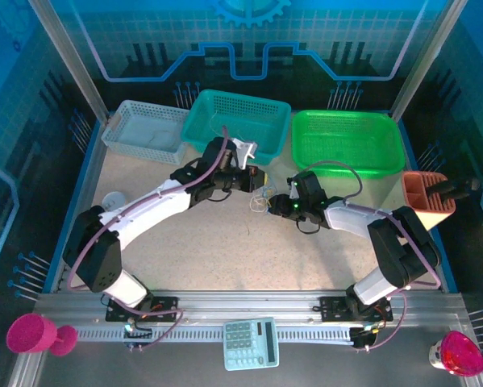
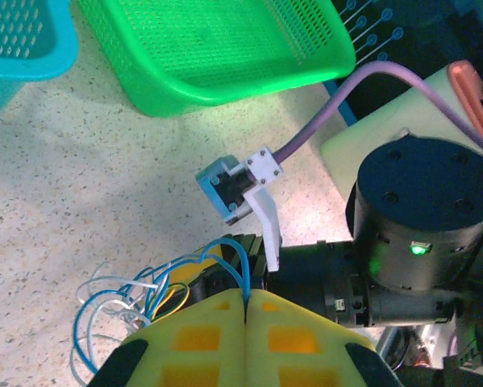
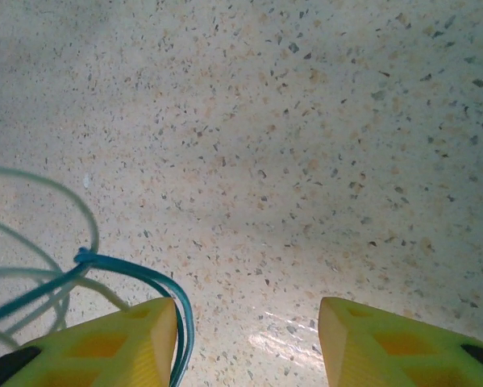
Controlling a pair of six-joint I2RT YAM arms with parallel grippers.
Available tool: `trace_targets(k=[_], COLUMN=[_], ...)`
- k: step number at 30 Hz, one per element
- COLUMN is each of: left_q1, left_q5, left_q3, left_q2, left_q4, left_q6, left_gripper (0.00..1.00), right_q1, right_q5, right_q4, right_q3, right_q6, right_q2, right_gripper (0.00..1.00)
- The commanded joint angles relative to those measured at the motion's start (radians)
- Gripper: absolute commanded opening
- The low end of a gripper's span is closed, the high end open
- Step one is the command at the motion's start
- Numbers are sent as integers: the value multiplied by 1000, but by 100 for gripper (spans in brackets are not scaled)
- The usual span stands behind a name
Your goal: Untangle the cables
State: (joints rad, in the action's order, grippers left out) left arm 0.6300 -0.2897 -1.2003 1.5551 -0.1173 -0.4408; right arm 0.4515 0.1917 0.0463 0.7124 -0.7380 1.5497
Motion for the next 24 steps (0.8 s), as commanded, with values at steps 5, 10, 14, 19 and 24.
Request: trace_targets(k=[5, 10, 14, 19, 24], left_q1=[-64, -90, -92, -92, -91], left_q5=[-135, -170, -179, -181, -183], left_q3=[124, 171, 193, 207, 208], left_q2=[-41, -52, -67, -82, -86], left_q4=[255, 333, 347, 350, 352], left_q6=[-173, -239, -237, -233, -232], left_gripper=[0, 0, 0, 0, 0], right_q1=[11, -1, -52, -139, -166], right_q5=[-39, -90, -105, -77, -2], right_q4=[-59, -171, -243, -299, -290], right_q3=[-4, 7, 8, 26, 58], right_q6=[32, 96, 121, 123, 113], right_q2=[-67, -146, -233, -324, -377], right_gripper=[54, 58, 59, 60, 63])
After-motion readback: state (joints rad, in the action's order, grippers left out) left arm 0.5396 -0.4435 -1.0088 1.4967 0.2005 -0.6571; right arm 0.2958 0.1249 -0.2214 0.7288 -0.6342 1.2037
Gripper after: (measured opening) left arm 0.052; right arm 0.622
